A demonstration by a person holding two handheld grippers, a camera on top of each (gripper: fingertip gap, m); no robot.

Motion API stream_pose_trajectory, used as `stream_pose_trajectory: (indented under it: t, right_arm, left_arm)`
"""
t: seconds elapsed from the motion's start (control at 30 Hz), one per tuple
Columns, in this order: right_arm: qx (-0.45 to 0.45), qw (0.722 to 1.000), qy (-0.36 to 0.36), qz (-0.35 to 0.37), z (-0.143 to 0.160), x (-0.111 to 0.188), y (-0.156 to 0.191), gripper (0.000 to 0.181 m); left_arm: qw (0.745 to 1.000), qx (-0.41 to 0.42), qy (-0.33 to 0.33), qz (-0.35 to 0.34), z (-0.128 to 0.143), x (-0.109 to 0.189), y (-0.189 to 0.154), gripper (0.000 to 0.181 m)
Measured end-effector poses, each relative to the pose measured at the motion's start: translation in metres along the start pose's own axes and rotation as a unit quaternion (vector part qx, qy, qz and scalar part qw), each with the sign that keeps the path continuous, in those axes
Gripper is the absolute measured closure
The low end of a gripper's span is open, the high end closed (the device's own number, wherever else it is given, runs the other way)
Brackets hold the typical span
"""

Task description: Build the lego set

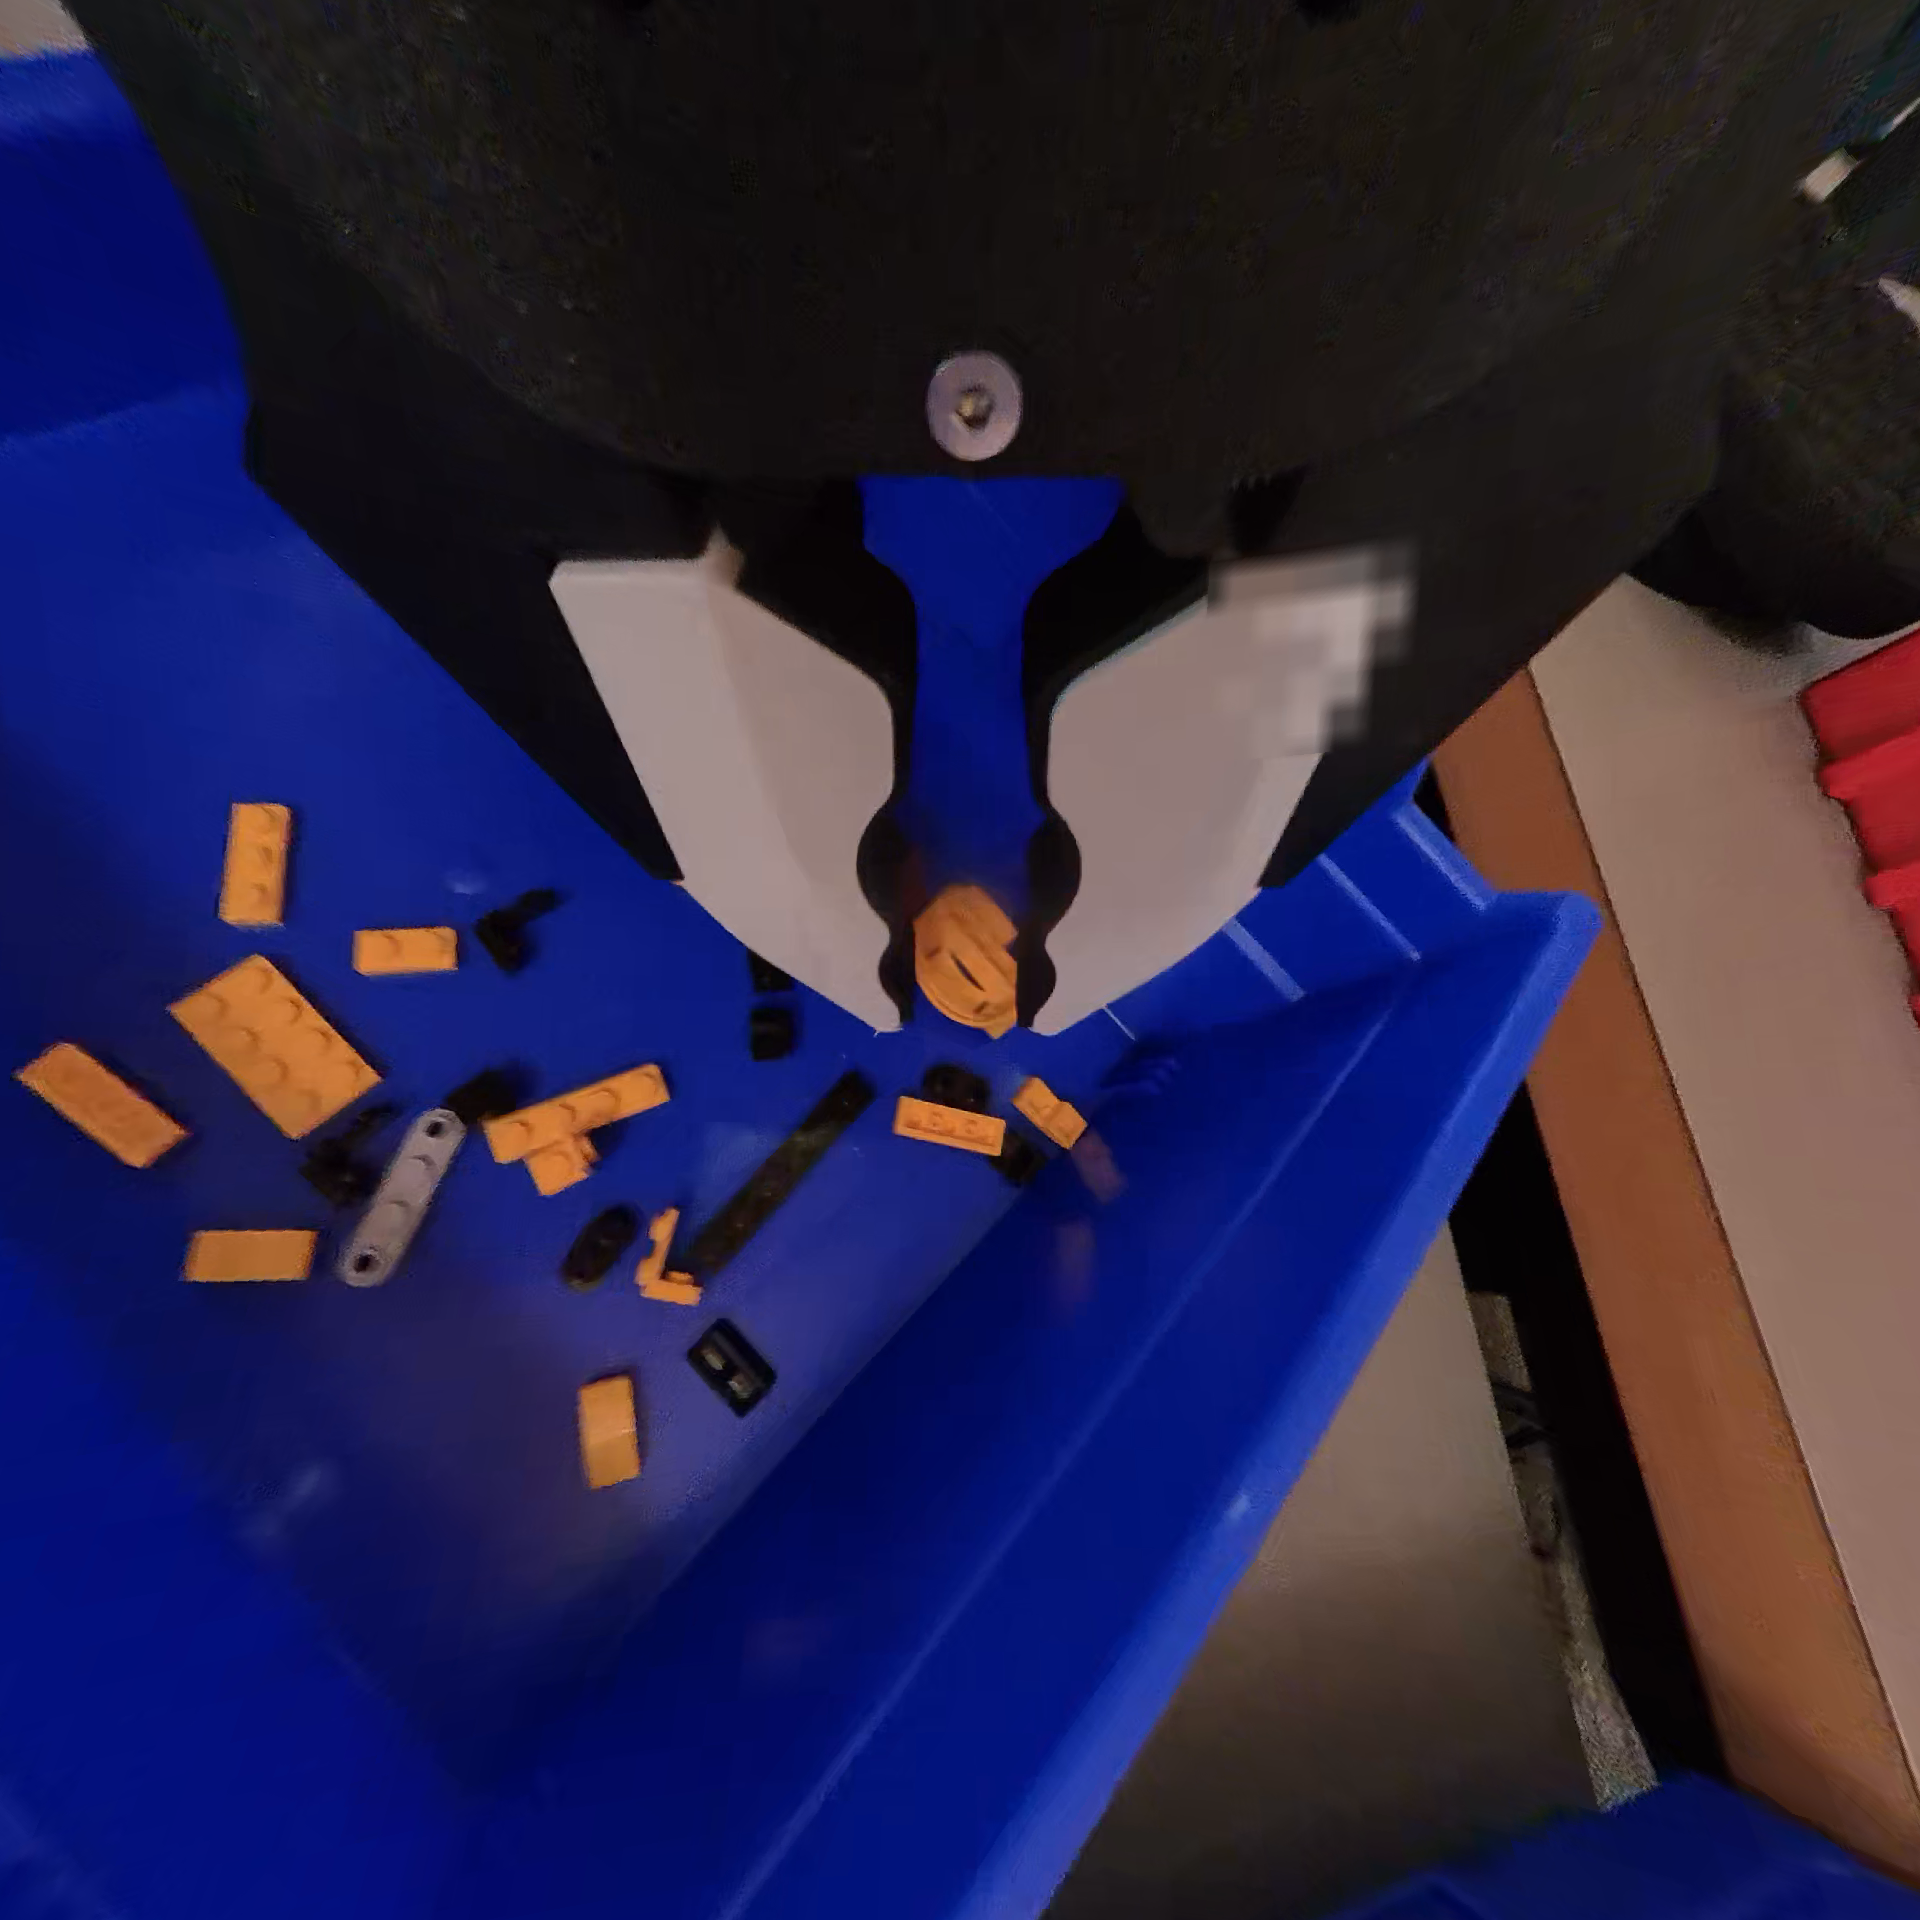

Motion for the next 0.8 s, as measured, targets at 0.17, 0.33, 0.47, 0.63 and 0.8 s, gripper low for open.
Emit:
stream_pose_trajectory:
  t: [0.17, 0.33, 0.47, 0.63, 0.8]
  right_arm:
    - [0.000, 1.000, 0.009, -0.009, 0.005, -0.003, 0.003, 0.181]
    - [0.000, 1.000, 0.012, -0.017, 0.007, -0.004, 0.006, 0.181]
    - [-0.005, 1.000, 0.010, -0.022, 0.007, -0.004, 0.006, 0.181]
    - [-0.005, 1.000, 0.010, -0.028, 0.007, -0.004, 0.007, 0.181]
    - [-0.006, 0.999, 0.013, -0.034, 0.009, -0.004, 0.007, 0.181]
  left_arm:
    - [0.999, 0.023, 0.039, -0.014, -0.003, -0.018, 0.008, 0.164]
    - [0.994, 0.045, 0.093, -0.028, 0.000, -0.030, 0.011, 0.163]
    - [0.990, 0.057, 0.119, -0.052, 0.001, -0.041, 0.015, 0.165]
    - [0.985, 0.049, 0.148, -0.071, 0.000, -0.048, 0.020, 0.167]
    - [0.985, 0.030, 0.159, -0.066, -0.001, -0.052, 0.018, 0.178]
Point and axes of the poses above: each gripper's, where its closed fingertips meet, x back along the fingers, z out of its underside, y = z × x across the jaws, the point moved 2 cm from there along x, back along the fingers, and after that the axes turned 6 degrees about x, right-handed, at the moved point
